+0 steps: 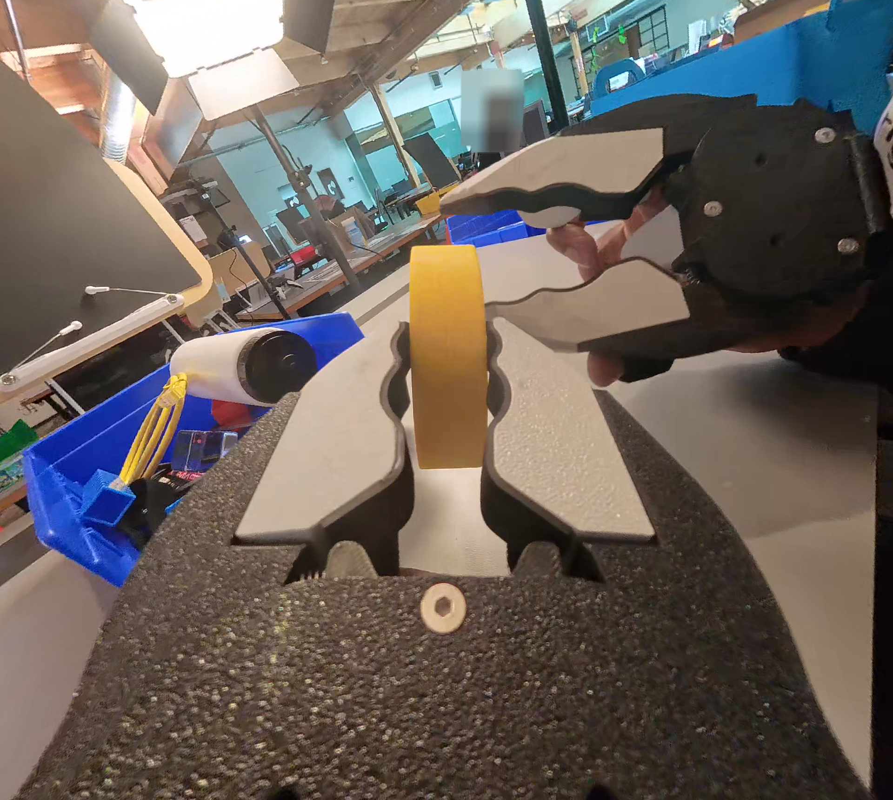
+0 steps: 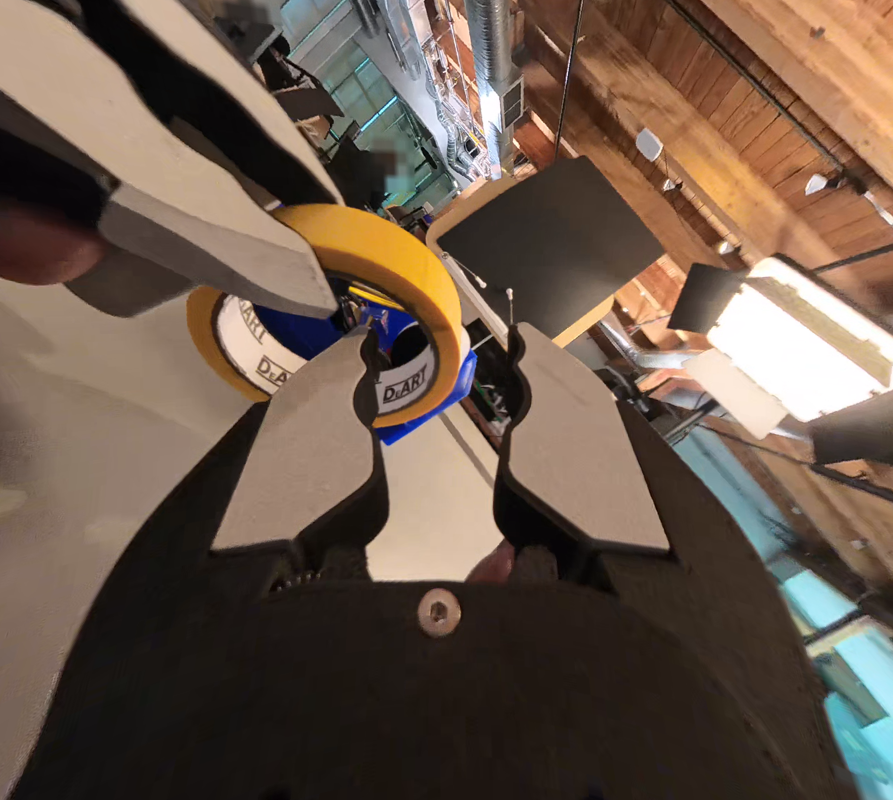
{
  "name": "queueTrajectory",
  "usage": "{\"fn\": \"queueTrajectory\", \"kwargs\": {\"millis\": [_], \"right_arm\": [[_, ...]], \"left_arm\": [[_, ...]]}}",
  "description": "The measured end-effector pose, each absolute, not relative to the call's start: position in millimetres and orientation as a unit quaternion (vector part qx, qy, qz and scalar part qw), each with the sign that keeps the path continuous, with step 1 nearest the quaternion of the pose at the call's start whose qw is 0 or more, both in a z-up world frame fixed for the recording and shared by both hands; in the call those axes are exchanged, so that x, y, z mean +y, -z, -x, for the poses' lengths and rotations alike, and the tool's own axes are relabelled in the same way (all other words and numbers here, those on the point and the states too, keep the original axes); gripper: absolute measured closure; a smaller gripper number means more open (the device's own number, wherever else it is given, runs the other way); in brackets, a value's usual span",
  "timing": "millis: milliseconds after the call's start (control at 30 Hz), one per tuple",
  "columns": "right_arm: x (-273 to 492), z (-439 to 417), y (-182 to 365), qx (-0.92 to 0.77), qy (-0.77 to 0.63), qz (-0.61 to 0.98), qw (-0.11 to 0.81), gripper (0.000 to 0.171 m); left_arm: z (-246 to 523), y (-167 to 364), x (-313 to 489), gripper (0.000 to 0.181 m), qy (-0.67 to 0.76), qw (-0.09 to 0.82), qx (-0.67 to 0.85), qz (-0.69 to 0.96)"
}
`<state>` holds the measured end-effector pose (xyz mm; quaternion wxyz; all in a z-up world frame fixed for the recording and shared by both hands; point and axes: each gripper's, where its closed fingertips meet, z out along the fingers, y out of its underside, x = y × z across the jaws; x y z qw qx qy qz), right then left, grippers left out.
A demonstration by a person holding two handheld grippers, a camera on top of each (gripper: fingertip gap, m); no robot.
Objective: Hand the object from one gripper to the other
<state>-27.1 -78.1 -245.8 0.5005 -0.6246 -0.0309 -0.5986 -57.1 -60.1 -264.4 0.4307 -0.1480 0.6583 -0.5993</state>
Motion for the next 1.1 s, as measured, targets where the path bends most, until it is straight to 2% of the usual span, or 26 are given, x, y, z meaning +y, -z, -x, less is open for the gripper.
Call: {"fn": "queueTrajectory", "kwargs": {"millis": [233,400,500,700,933,967,1033,1100], "right_arm": [[-75,30,247,-0.074,0.688,0.592,0.414,0.158],[-91,15,241,0.013,0.648,0.609,0.456,0.16],[-111,-1,239,0.121,0.565,0.618,0.533,0.16],[-125,-15,244,0.279,0.296,0.589,0.698,0.161],[-99,-8,257,0.324,0.135,0.568,0.745,0.16],[-94,-5,258,0.325,0.115,0.565,0.75,0.161],[-86,-1,261,0.324,0.081,0.567,0.753,0.16],[-81,1,263,0.316,0.069,0.578,0.749,0.158]], "left_arm": [[63,272,-72,0.151,0.605,0.399,0.678,0.124],[66,257,-68,0.133,0.644,0.404,0.637,0.126],[66,256,-69,0.126,0.652,0.394,0.635,0.13],[61,268,-75,0.123,0.626,0.39,0.661,0.136],[62,266,-79,0.122,0.629,0.392,0.657,0.136],[61,266,-78,0.126,0.629,0.396,0.655,0.138],[62,262,-74,0.149,0.634,0.408,0.642,0.138],[63,259,-70,0.151,0.633,0.416,0.639,0.137]]}}
